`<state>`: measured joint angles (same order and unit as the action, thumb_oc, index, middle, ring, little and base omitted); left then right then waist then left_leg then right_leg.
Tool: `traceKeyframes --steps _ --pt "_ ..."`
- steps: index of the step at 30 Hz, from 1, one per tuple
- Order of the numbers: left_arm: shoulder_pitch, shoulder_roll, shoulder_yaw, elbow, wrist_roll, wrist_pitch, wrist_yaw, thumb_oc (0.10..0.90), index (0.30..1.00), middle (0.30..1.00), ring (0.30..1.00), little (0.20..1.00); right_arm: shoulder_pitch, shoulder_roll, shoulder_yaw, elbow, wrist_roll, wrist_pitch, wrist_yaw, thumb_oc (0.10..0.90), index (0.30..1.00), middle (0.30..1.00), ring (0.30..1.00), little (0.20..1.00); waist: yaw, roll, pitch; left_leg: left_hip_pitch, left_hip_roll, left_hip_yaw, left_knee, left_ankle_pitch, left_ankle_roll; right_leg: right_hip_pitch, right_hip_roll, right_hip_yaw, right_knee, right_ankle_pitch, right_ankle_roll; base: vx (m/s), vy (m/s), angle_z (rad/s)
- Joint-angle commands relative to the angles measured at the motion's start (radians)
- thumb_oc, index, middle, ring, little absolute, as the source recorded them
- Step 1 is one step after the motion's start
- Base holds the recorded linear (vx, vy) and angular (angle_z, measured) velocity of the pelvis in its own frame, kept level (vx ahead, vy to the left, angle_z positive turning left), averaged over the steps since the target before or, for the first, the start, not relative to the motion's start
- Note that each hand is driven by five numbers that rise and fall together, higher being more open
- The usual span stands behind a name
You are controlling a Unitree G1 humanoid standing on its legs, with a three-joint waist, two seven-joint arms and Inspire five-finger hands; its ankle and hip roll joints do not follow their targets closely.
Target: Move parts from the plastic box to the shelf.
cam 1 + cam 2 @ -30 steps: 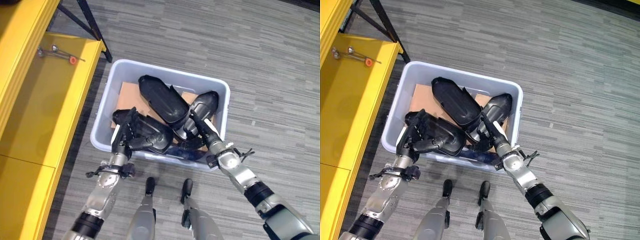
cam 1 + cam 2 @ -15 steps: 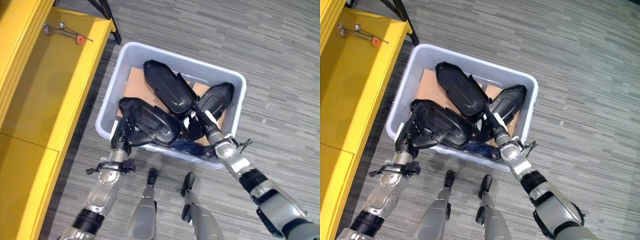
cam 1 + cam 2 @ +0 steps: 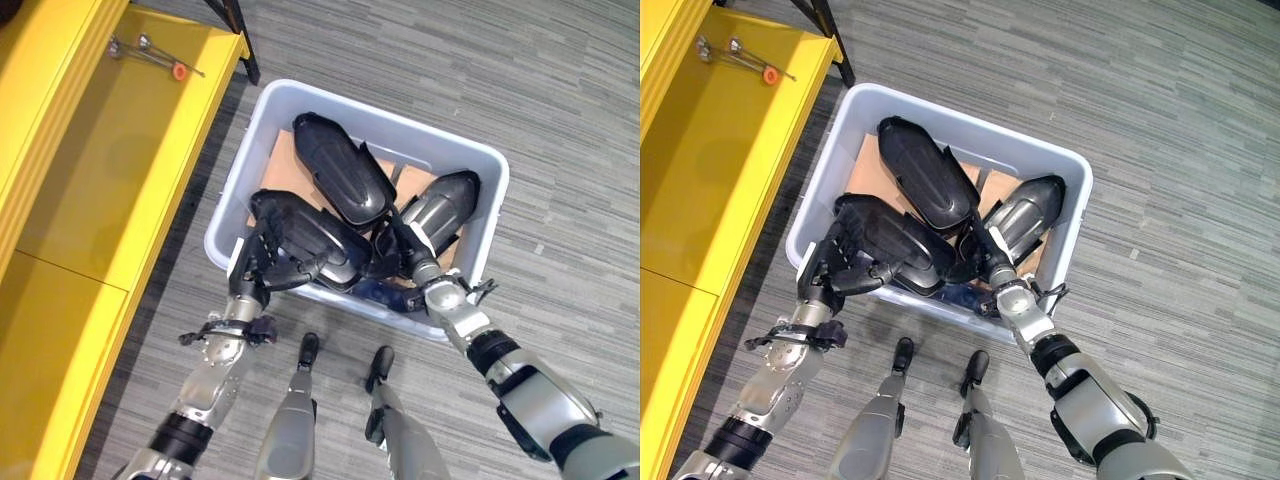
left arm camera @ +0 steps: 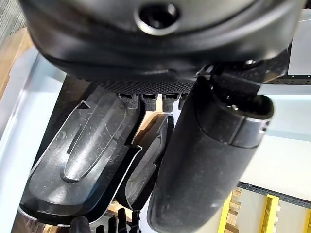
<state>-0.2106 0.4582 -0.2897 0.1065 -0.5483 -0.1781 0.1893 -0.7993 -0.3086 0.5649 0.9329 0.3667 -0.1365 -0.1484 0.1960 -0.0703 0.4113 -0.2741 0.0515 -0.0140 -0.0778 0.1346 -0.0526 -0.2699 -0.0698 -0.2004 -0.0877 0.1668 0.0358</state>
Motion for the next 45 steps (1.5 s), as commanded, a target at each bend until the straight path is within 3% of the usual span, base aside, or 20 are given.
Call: traceKeyframes --steps 1,5,11,15,24,33,42,45 --pt "-0.041 0.042 -0.026 -0.127 -0.012 -0.114 -0.008 0.900 1.000 1.000 1.000 1.000 -0.020 0.021 0.013 0.059 0.042 0.019 0.007 0.900 1.000 1.000 1.000 1.000 0.017 0.005 -0.044 -0.006 0.021 0.035 -0.009 -0.018 0.000 0.013 -0.113 0.015 0.000 0.010 0.106 -0.01 0.005 0.05" --pt "-0.052 0.037 -0.030 -0.119 -0.006 -0.116 0.008 0.900 1.000 1.000 1.000 1.000 -0.019 0.024 0.013 0.060 0.000 0.015 -0.033 0.900 1.000 1.000 1.000 1.000 0.011 0.005 -0.038 -0.006 0.023 0.036 -0.009 -0.018 0.002 0.009 -0.111 0.019 0.000 0.013 0.107 0.00 0.000 0.00" --pt "-0.062 0.028 -0.026 -0.116 0.021 -0.120 0.038 0.900 1.000 1.000 1.000 1.000 0.028 -0.002 0.019 -0.110 -0.150 0.007 -0.105 0.900 1.000 1.000 1.000 1.000 -0.008 0.003 -0.034 -0.009 0.026 0.042 -0.009 -0.019 0.002 0.002 -0.109 0.026 0.000 0.014 0.109 0.00 0.002 -0.01" --pt "-0.066 0.019 -0.013 -0.106 0.050 -0.123 0.067 0.900 1.000 1.000 1.000 1.000 0.098 -0.061 -0.013 -0.358 -0.286 0.000 -0.148 0.900 1.000 1.000 1.000 1.000 -0.032 0.000 -0.036 -0.010 0.026 0.047 -0.009 -0.022 0.003 -0.004 -0.110 0.031 0.000 0.013 0.110 0.00 0.009 -0.03" --pt "-0.052 0.015 0.002 -0.114 0.069 -0.127 0.077 0.900 1.000 1.000 1.000 1.000 0.186 -0.117 -0.066 -0.613 -0.392 -0.038 -0.162 0.900 1.000 1.000 1.000 1.000 -0.054 -0.003 -0.036 -0.012 0.027 0.050 -0.009 -0.025 0.003 -0.006 -0.113 0.031 0.000 0.011 0.115 0.00 0.000 0.00" --pt "-0.038 0.021 0.017 -0.127 0.091 -0.127 0.092 0.900 1.000 1.000 1.000 1.000 0.236 -0.150 -0.108 -0.738 -0.494 -0.049 -0.205 0.900 1.000 1.000 1.000 1.000 -0.065 -0.003 -0.037 -0.013 0.028 0.052 -0.009 -0.028 0.004 -0.009 -0.114 0.035 0.000 0.009 0.117 0.00 0.000 0.00" --pt "-0.033 0.016 0.015 -0.123 0.096 -0.131 0.103 0.900 1.000 1.000 1.000 1.000 0.271 -0.145 -0.116 -0.757 -0.488 -0.058 -0.215 0.900 1.000 1.000 1.000 1.000 -0.075 -0.009 -0.037 -0.013 0.029 0.058 -0.009 -0.031 0.006 -0.014 -0.113 0.040 0.000 0.009 0.118 0.00 0.000 0.00" --pt "-0.033 0.013 0.010 -0.120 0.092 -0.129 0.106 0.900 1.000 1.000 1.000 1.000 0.291 -0.113 -0.116 -0.736 -0.394 -0.065 -0.190 0.900 1.000 1.000 1.000 1.000 -0.079 -0.012 -0.034 -0.013 0.030 0.059 -0.009 -0.030 0.006 -0.014 -0.113 0.040 0.000 0.011 0.117 0.00 0.000 0.00"
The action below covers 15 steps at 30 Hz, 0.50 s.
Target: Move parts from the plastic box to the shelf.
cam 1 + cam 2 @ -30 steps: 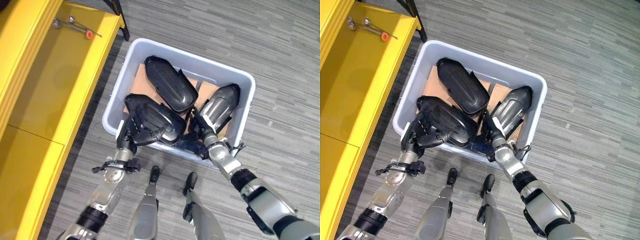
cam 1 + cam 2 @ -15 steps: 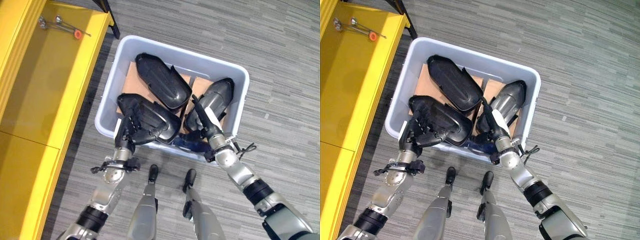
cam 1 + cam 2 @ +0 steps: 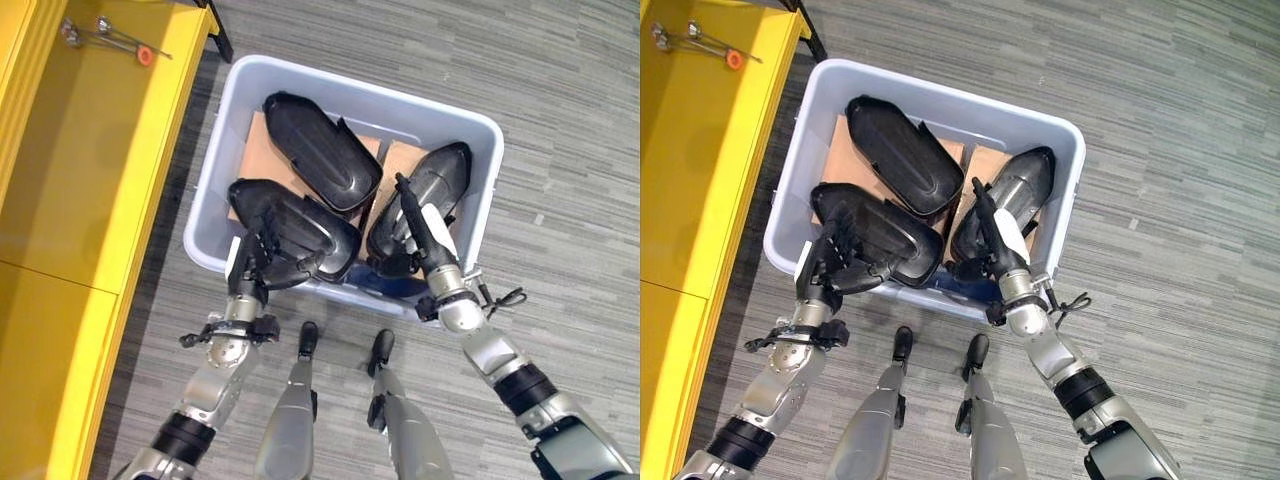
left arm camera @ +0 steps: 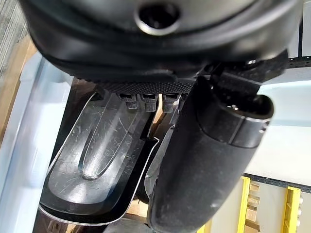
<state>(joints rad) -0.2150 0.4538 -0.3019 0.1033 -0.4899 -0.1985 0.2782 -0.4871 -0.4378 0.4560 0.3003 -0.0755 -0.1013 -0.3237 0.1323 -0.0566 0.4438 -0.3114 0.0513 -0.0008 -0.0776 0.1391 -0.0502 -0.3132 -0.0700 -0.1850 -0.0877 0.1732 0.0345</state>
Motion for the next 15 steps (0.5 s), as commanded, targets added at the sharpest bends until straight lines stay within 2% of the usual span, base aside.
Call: traceKeyframes --steps 1,5,12,15 --pt "-0.028 0.016 0.023 -0.115 0.031 -0.108 0.018 0.900 1.000 1.000 1.000 1.000 -0.014 0.026 -0.007 -0.094 0.080 -0.103 -0.006 0.900 1.000 1.000 1.000 1.000 -0.016 -0.026 -0.066 0.024 0.031 0.046 -0.010 -0.034 0.004 0.029 -0.112 0.026 0.000 0.005 0.118 0.00 0.000 0.00" --pt "-0.022 0.013 0.024 -0.106 0.026 -0.107 0.024 0.900 1.000 1.000 1.000 1.000 0.005 0.053 -0.005 -0.074 0.144 -0.111 -0.003 0.900 1.000 1.000 1.000 1.000 -0.018 -0.026 -0.065 0.024 0.030 0.048 -0.010 -0.034 0.004 0.027 -0.111 0.026 0.000 0.004 0.117 0.00 0.000 0.00" --pt "-0.014 0.014 0.029 -0.114 0.024 -0.111 0.035 0.900 1.000 1.000 1.000 1.000 0.013 0.078 -0.010 -0.035 0.170 -0.112 -0.027 0.900 1.000 1.000 1.000 1.000 -0.018 -0.028 -0.065 0.021 0.031 0.050 -0.010 -0.036 0.006 0.023 -0.110 0.029 0.000 0.004 0.118 0.00 -0.001 0.00" --pt "-0.015 0.012 0.025 -0.111 0.022 -0.109 0.035 0.900 1.000 1.000 1.000 1.000 0.013 0.100 -0.008 -0.007 0.229 -0.115 -0.016 0.900 1.000 1.000 1.000 1.000 -0.018 -0.026 -0.064 0.019 0.030 0.049 -0.010 -0.037 0.007 0.021 -0.111 0.029 0.000 0.004 0.117 0.00 0.000 0.00"
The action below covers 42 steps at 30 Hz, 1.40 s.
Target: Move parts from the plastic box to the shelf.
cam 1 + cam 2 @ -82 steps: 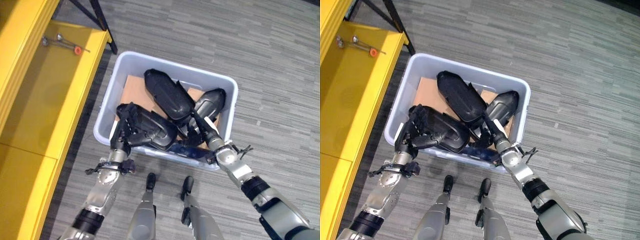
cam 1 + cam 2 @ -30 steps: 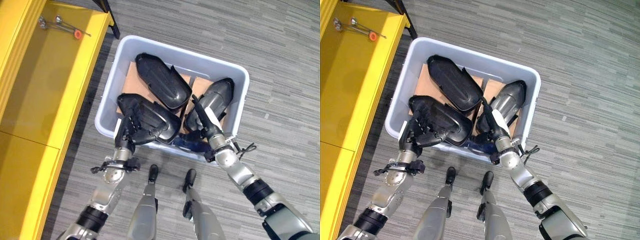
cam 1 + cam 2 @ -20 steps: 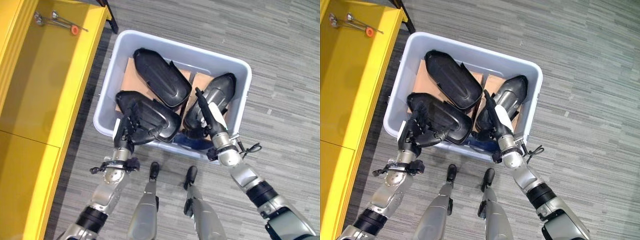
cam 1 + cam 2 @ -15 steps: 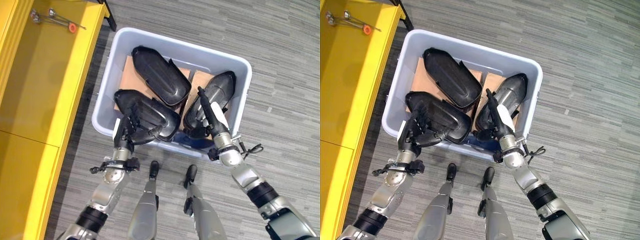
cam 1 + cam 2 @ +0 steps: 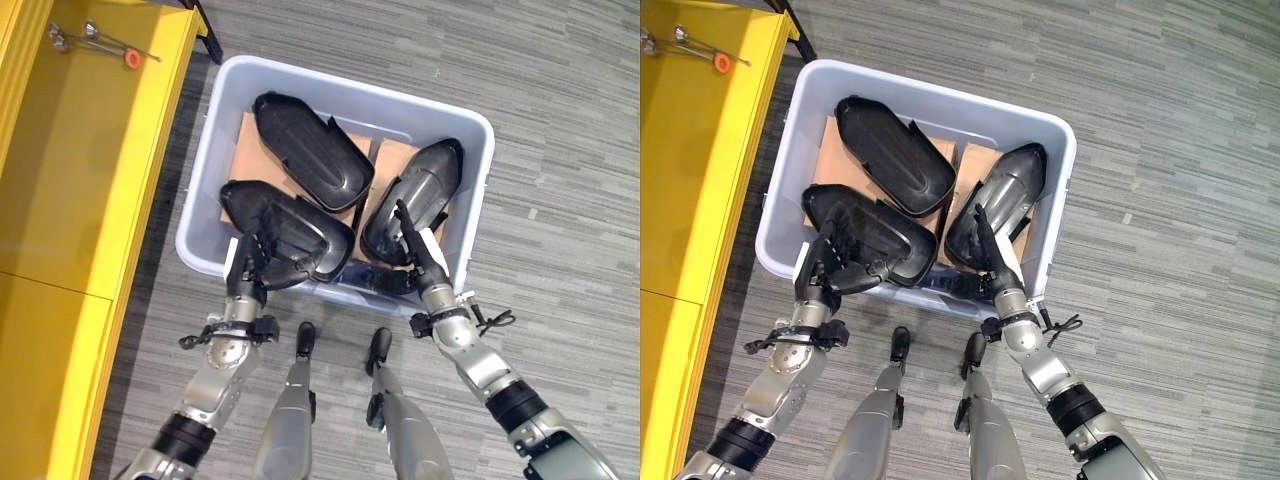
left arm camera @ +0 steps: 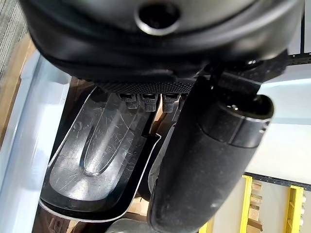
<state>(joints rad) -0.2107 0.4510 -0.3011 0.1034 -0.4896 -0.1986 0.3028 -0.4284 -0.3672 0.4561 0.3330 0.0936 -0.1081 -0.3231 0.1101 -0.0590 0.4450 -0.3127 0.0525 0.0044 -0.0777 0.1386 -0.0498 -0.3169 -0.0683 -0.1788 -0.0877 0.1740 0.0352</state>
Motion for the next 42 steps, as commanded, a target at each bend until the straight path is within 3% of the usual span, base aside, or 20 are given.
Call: traceKeyframes --steps 1,18,27,38,40,42 --pt "-0.021 0.013 0.020 -0.109 0.020 -0.108 0.010 0.900 1.000 1.000 1.000 1.000 -0.046 0.037 -0.008 -0.027 0.077 -0.109 -0.019 0.900 1.000 1.000 1.000 1.000 0.005 -0.022 -0.064 0.020 0.029 0.043 -0.010 -0.036 0.007 0.024 -0.113 0.023 0.000 0.004 0.116 0.00 0.000 0.00" --pt "-0.040 0.009 -0.003 -0.117 0.006 -0.115 0.031 0.900 1.000 1.000 1.000 1.000 -0.128 0.058 -0.062 0.140 0.026 -0.082 -0.158 0.900 1.000 1.000 1.000 1.000 0.019 0.003 -0.045 -0.007 0.016 0.038 -0.010 -0.033 0.013 0.006 -0.122 0.015 0.000 0.010 0.116 0.00 0.000 0.00" --pt "-0.077 -0.001 -0.033 -0.119 0.002 -0.124 0.041 0.900 1.000 1.000 1.000 1.000 -0.240 0.091 0.048 0.388 -0.069 -0.020 -0.142 0.900 1.000 1.000 1.000 1.000 0.043 0.024 -0.026 -0.041 0.012 0.026 -0.008 -0.026 0.013 -0.014 -0.121 0.009 0.000 0.012 0.113 0.00 0.000 0.01" --pt "-0.084 -0.011 -0.046 -0.121 -0.009 -0.130 0.039 0.900 1.000 1.000 1.000 1.000 -0.270 0.121 0.147 0.521 -0.177 0.019 -0.107 0.900 1.000 1.000 1.000 1.000 0.061 0.028 -0.016 -0.053 0.010 0.017 -0.007 -0.024 0.014 -0.016 -0.118 0.002 0.000 0.007 0.112 0.00 0.000 0.00" --pt "-0.085 -0.011 -0.055 -0.124 -0.014 -0.130 0.031 0.900 1.000 1.000 1.000 1.000 -0.277 0.136 0.165 0.593 -0.199 0.034 -0.095 0.400 0.300 0.300 0.300 0.300 0.067 0.032 -0.015 -0.052 0.009 0.015 -0.007 -0.023 0.014 -0.014 -0.119 -0.001 0.000 0.006 0.111 0.00 0.000 0.00" --pt "-0.086 -0.011 -0.060 -0.126 -0.019 -0.133 0.023 0.900 1.000 1.000 1.000 1.000 -0.277 0.146 0.184 0.648 -0.222 0.045 -0.080 0.400 0.300 0.300 0.300 0.300 0.072 0.034 -0.013 -0.051 0.008 0.012 -0.007 -0.024 0.014 -0.012 -0.120 -0.003 0.000 0.005 0.111 0.00 0.000 0.00"
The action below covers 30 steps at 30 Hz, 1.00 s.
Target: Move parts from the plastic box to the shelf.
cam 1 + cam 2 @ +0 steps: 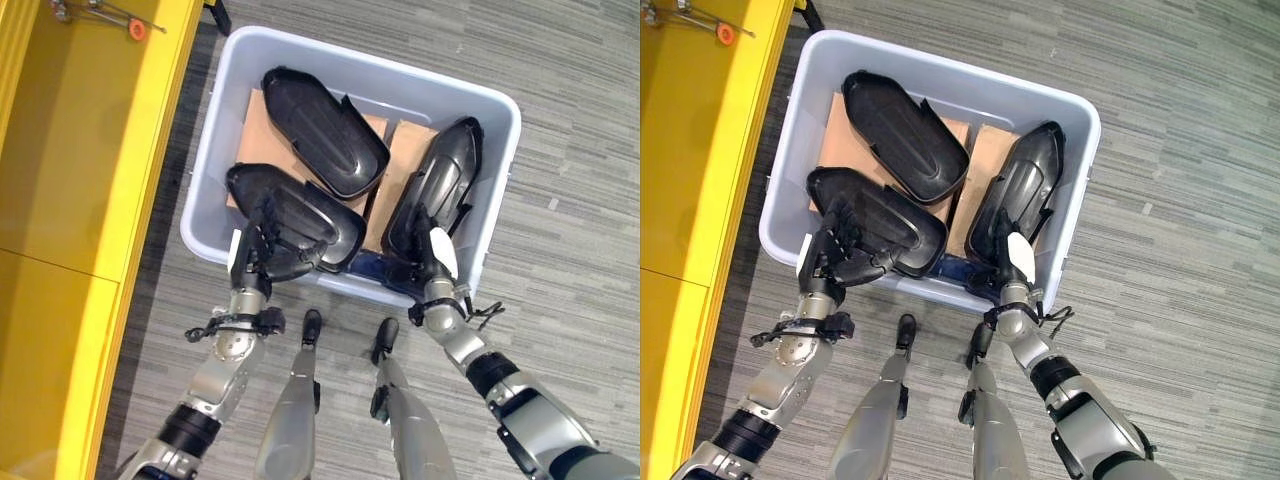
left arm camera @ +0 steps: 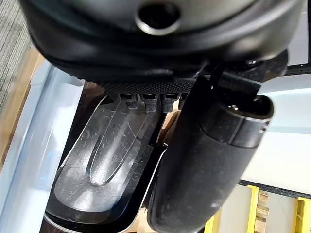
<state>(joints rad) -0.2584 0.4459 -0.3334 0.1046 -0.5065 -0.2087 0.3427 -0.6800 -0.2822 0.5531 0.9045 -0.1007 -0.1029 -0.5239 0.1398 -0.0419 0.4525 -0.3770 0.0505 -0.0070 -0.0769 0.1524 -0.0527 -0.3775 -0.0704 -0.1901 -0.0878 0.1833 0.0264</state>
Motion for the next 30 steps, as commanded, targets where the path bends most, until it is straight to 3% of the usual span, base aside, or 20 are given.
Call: traceKeyframes --steps 1,9,30 --pt "-0.038 -0.006 -0.028 -0.127 -0.003 -0.124 -0.019 0.900 1.000 1.000 1.000 1.000 -0.021 0.064 0.093 0.100 -0.038 0.040 0.124 0.400 0.300 0.300 0.300 0.300 0.043 0.019 -0.020 0.015 0.010 0.022 -0.008 -0.038 0.017 0.050 -0.118 0.008 0.001 -0.005 0.120 0.00 0.000 0.00" --pt "-0.040 -0.008 -0.024 -0.102 -0.001 -0.128 -0.015 0.900 1.000 1.000 1.000 1.000 0.025 0.067 0.090 0.106 -0.013 0.025 0.138 0.400 0.300 0.300 0.300 0.300 0.035 0.015 -0.022 0.028 0.011 0.027 -0.010 -0.042 0.016 0.056 -0.119 0.010 0.001 -0.005 0.122 0.00 0.000 0.00" --pt "-0.035 -0.005 -0.040 -0.069 -0.008 -0.114 -0.009 0.900 1.000 1.000 1.000 1.000 0.083 0.039 0.093 -0.106 -0.022 0.018 0.122 0.400 0.300 0.300 0.300 0.300 0.003 0.006 -0.062 0.090 0.012 0.043 -0.010 -0.064 0.018 0.092 -0.124 0.036 0.002 -0.007 0.127 0.00 -0.001 -0.01"
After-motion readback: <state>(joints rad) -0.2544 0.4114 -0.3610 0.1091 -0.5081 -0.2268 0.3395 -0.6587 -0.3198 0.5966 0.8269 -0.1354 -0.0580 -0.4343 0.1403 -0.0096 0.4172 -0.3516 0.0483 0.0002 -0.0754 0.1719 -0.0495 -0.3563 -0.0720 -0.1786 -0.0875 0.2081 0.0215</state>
